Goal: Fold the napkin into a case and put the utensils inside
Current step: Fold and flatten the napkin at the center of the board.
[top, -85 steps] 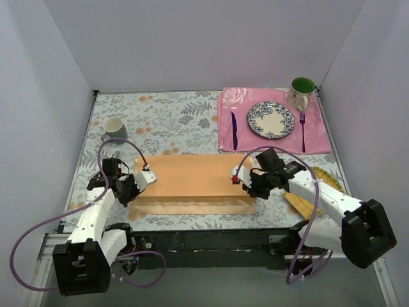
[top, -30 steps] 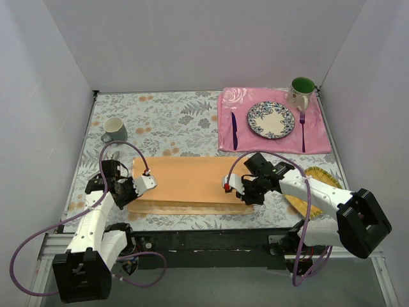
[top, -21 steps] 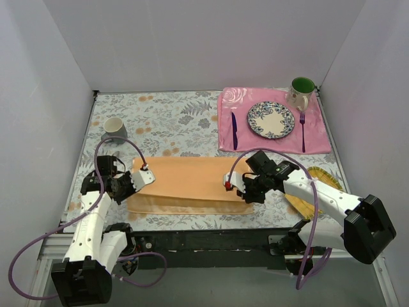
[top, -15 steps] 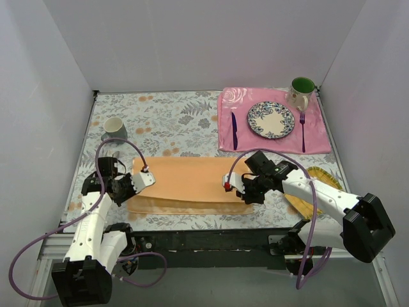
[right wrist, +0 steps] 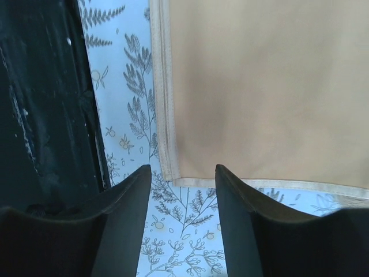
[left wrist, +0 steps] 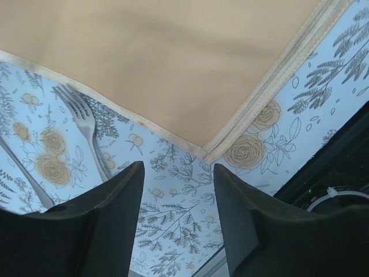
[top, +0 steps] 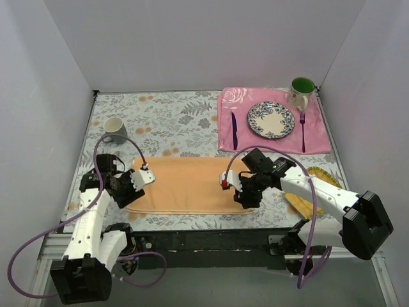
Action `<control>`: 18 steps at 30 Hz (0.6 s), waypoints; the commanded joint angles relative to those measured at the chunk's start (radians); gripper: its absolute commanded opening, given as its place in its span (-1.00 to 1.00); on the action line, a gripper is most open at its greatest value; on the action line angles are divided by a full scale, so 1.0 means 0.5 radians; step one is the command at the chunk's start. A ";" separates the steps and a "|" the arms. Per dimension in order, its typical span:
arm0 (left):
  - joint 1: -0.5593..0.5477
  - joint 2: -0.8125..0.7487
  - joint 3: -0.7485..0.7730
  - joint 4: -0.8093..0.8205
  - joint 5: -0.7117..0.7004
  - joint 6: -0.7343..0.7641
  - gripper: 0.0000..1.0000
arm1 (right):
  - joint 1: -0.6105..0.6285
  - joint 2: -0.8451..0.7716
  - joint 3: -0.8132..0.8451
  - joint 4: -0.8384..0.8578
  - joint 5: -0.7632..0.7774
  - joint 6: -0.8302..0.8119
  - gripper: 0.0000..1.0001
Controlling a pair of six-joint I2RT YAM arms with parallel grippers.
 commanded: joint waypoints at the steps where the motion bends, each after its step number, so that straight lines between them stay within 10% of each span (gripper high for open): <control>1: 0.014 0.153 0.223 0.011 0.163 -0.241 0.01 | 0.004 -0.034 0.214 -0.004 -0.100 0.133 0.08; 18: 0.014 0.721 0.245 0.377 0.132 -0.825 -0.10 | -0.088 0.552 0.359 0.159 -0.137 0.216 -0.31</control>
